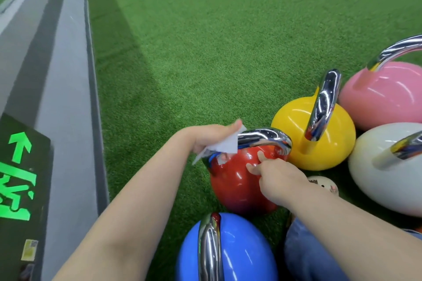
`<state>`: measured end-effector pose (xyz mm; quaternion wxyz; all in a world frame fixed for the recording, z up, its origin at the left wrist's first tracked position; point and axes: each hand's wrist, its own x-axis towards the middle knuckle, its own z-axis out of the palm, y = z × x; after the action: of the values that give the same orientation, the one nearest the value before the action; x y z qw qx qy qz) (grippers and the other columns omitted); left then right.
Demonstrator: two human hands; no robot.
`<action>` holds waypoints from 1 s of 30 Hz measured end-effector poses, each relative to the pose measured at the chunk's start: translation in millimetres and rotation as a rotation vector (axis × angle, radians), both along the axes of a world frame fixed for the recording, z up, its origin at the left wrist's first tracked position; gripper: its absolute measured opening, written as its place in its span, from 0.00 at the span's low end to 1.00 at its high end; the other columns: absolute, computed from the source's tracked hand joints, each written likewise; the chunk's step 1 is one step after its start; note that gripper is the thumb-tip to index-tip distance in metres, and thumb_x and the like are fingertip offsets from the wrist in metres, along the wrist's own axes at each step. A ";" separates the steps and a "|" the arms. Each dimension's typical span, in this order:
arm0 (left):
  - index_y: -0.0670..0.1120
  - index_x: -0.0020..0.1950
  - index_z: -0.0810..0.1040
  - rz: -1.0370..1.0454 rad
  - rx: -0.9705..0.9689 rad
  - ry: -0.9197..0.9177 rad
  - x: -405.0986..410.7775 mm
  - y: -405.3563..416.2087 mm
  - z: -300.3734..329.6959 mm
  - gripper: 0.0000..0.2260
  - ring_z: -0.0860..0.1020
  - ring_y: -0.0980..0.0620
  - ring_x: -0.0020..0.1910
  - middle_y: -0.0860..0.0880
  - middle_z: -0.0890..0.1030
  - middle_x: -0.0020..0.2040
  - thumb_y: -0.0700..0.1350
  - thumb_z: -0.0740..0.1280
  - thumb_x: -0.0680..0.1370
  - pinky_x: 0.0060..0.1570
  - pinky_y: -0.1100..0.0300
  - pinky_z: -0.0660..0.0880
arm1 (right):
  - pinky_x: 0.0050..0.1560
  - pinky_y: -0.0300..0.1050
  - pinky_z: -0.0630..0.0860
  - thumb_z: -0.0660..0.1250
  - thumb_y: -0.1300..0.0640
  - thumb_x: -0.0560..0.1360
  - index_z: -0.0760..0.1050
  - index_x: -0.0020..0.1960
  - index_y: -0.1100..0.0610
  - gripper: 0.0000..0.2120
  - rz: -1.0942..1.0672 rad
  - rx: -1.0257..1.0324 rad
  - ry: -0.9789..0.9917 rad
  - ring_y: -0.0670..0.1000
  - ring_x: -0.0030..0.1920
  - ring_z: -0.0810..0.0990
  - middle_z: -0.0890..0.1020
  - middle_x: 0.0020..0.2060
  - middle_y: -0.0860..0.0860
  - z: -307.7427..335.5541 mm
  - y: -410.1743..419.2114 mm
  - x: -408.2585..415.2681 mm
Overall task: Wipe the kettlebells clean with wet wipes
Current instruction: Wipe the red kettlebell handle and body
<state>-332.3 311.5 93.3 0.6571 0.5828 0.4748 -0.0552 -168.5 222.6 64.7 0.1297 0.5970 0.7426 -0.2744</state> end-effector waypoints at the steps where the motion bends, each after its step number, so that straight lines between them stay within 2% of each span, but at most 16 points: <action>1: 0.47 0.50 0.76 0.068 -0.042 0.039 7.9 1.6 2.6 0.32 0.79 0.48 0.39 0.46 0.82 0.39 0.71 0.48 0.72 0.41 0.59 0.75 | 0.63 0.49 0.69 0.52 0.62 0.78 0.58 0.74 0.42 0.28 0.005 -0.001 0.001 0.57 0.70 0.66 0.48 0.77 0.53 -0.6 0.0 0.5; 3: 0.50 0.49 0.76 0.247 0.064 0.075 16.1 -0.9 2.5 0.32 0.79 0.49 0.45 0.46 0.81 0.47 0.68 0.40 0.75 0.48 0.56 0.75 | 0.64 0.48 0.68 0.52 0.62 0.78 0.58 0.74 0.42 0.28 0.009 -0.007 0.007 0.57 0.71 0.65 0.48 0.77 0.53 -1.7 0.2 1.1; 5: 0.49 0.45 0.73 0.444 0.304 0.112 12.0 -8.2 -4.4 0.25 0.75 0.51 0.43 0.48 0.77 0.45 0.62 0.43 0.80 0.51 0.54 0.70 | 0.66 0.48 0.66 0.53 0.62 0.78 0.57 0.74 0.42 0.28 0.006 -0.010 0.017 0.56 0.72 0.63 0.48 0.77 0.53 -2.3 0.5 1.4; 8: 0.47 0.43 0.73 0.602 0.722 0.078 7.5 -27.9 -19.6 0.14 0.69 0.55 0.39 0.52 0.72 0.39 0.48 0.51 0.82 0.45 0.61 0.65 | 0.69 0.48 0.63 0.53 0.62 0.78 0.57 0.74 0.42 0.28 0.005 -0.012 0.027 0.56 0.73 0.62 0.47 0.77 0.54 -2.2 0.6 1.8; 10: 0.49 0.36 0.72 0.621 0.921 0.089 8.8 -43.3 -26.3 0.16 0.68 0.57 0.32 0.52 0.71 0.33 0.45 0.53 0.82 0.36 0.61 0.64 | 0.69 0.48 0.62 0.53 0.63 0.78 0.56 0.75 0.42 0.28 0.003 -0.015 0.030 0.56 0.73 0.62 0.46 0.77 0.54 -2.2 0.2 1.7; 11: 0.48 0.34 0.71 0.644 0.959 0.101 10.4 -46.3 -28.8 0.17 0.68 0.57 0.30 0.52 0.71 0.31 0.45 0.54 0.82 0.33 0.63 0.64 | 0.69 0.48 0.62 0.53 0.63 0.78 0.56 0.75 0.42 0.29 0.005 -0.015 0.028 0.56 0.73 0.62 0.46 0.77 0.54 -2.6 -0.1 1.6; 13: 0.45 0.34 0.72 0.668 0.855 0.163 13.9 -42.6 -29.7 0.17 0.67 0.53 0.30 0.50 0.70 0.30 0.47 0.54 0.82 0.36 0.61 0.65 | 0.69 0.48 0.63 0.53 0.63 0.78 0.55 0.75 0.42 0.29 0.006 -0.017 0.028 0.56 0.73 0.62 0.46 0.77 0.54 -3.8 -0.7 1.7; 15: 0.44 0.33 0.70 0.716 0.562 0.146 10.9 -35.2 -25.6 0.18 0.69 0.49 0.33 0.48 0.71 0.30 0.48 0.55 0.81 0.41 0.57 0.66 | 0.68 0.48 0.63 0.53 0.63 0.78 0.55 0.75 0.42 0.29 0.004 -0.016 0.029 0.56 0.73 0.62 0.46 0.77 0.53 -4.4 -0.3 1.9; 17: 0.45 0.35 0.74 0.839 0.272 -0.009 4.8 -33.7 -22.0 0.18 0.74 0.50 0.32 0.48 0.77 0.29 0.50 0.55 0.81 0.42 0.57 0.69 | 0.69 0.49 0.62 0.54 0.63 0.77 0.55 0.75 0.42 0.30 -0.001 -0.018 0.037 0.56 0.73 0.62 0.46 0.77 0.53 -4.7 0.4 2.0; 20: 0.45 0.36 0.75 1.002 0.045 -0.251 -2.4 -36.5 -32.9 0.18 0.79 0.53 0.26 0.49 0.80 0.25 0.50 0.54 0.81 0.37 0.58 0.70 | 0.68 0.49 0.64 0.54 0.63 0.78 0.54 0.75 0.42 0.30 -0.002 -0.018 0.044 0.57 0.73 0.61 0.46 0.77 0.54 -4.5 0.8 1.5; 23: 0.45 0.27 0.69 1.265 0.066 -0.448 -0.5 -41.0 -62.8 0.20 0.73 0.51 0.24 0.49 0.74 0.22 0.42 0.55 0.80 0.34 0.57 0.66 | 0.67 0.49 0.65 0.53 0.61 0.78 0.54 0.75 0.42 0.28 0.005 -0.003 0.043 0.59 0.72 0.63 0.47 0.77 0.54 -4.9 0.8 1.0; 24: 0.45 0.27 0.67 1.344 0.094 -0.493 1.2 -41.3 -71.6 0.19 0.70 0.51 0.24 0.49 0.72 0.22 0.40 0.55 0.79 0.33 0.57 0.65 | 0.67 0.49 0.64 0.53 0.61 0.78 0.54 0.75 0.42 0.28 0.004 0.003 0.041 0.59 0.72 0.63 0.47 0.77 0.54 -5.4 1.0 1.2; 27: 0.44 0.35 0.73 1.504 0.088 -0.558 6.9 -48.9 -84.8 0.15 0.75 0.54 0.24 0.50 0.76 0.25 0.44 0.55 0.81 0.30 0.64 0.73 | 0.68 0.50 0.63 0.52 0.61 0.78 0.54 0.75 0.42 0.28 -0.005 0.008 0.045 0.59 0.72 0.62 0.46 0.77 0.54 -6.0 0.8 0.6; 29: 0.44 0.46 0.77 1.502 0.101 -0.492 8.9 -58.4 -85.4 0.13 0.77 0.54 0.26 0.50 0.79 0.28 0.48 0.56 0.81 0.28 0.65 0.74 | 0.68 0.50 0.63 0.53 0.62 0.78 0.53 0.75 0.42 0.29 -0.005 0.004 0.043 0.59 0.73 0.61 0.46 0.77 0.54 -6.5 0.7 0.0; 30: 0.45 0.47 0.77 1.463 0.127 -0.436 8.3 -63.1 -87.4 0.12 0.76 0.54 0.24 0.51 0.79 0.27 0.47 0.56 0.81 0.25 0.65 0.73 | 0.68 0.50 0.63 0.54 0.61 0.78 0.53 0.75 0.42 0.29 -0.006 0.004 0.044 0.59 0.73 0.61 0.46 0.77 0.54 -6.7 0.7 -0.4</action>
<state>-324.0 248.4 5.9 0.5705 0.1545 0.6017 0.5373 -168.9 223.3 58.0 0.1114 0.5932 0.7441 -0.2863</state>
